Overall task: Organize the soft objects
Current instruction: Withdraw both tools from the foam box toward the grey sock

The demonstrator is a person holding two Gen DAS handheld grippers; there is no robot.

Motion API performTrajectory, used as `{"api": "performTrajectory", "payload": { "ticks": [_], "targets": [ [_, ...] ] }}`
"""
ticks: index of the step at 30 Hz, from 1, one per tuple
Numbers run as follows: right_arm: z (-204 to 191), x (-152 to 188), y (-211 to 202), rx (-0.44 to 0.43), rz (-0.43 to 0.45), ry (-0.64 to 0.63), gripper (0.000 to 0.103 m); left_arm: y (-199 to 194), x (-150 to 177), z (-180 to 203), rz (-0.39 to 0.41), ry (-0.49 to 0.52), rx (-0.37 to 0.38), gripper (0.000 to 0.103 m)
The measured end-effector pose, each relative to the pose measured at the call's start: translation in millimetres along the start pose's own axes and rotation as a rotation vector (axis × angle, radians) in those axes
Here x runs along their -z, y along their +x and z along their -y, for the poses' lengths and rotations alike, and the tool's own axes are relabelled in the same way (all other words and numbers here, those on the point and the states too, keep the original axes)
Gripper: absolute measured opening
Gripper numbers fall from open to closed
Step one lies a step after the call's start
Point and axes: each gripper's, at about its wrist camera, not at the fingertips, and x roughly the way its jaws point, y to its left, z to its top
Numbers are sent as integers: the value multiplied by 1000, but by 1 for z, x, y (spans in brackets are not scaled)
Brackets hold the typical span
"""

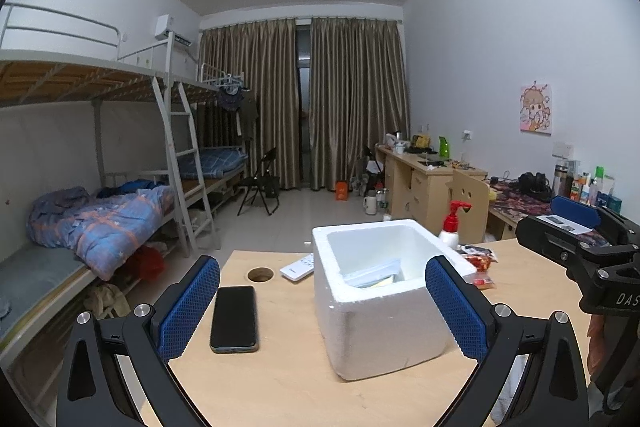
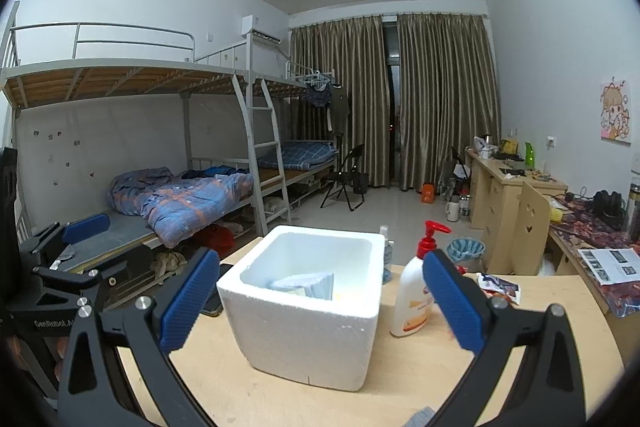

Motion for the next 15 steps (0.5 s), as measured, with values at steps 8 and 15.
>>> {"api": "performTrajectory", "payload": {
  "ticks": [8, 15],
  "targets": [
    [3, 4, -24, 25, 26, -1, 103, -20, 2, 12, 17, 5, 20, 103],
    [5, 8, -37, 37, 35, 3, 103, -37, 3, 20, 36, 20, 31, 103]
  ]
}}
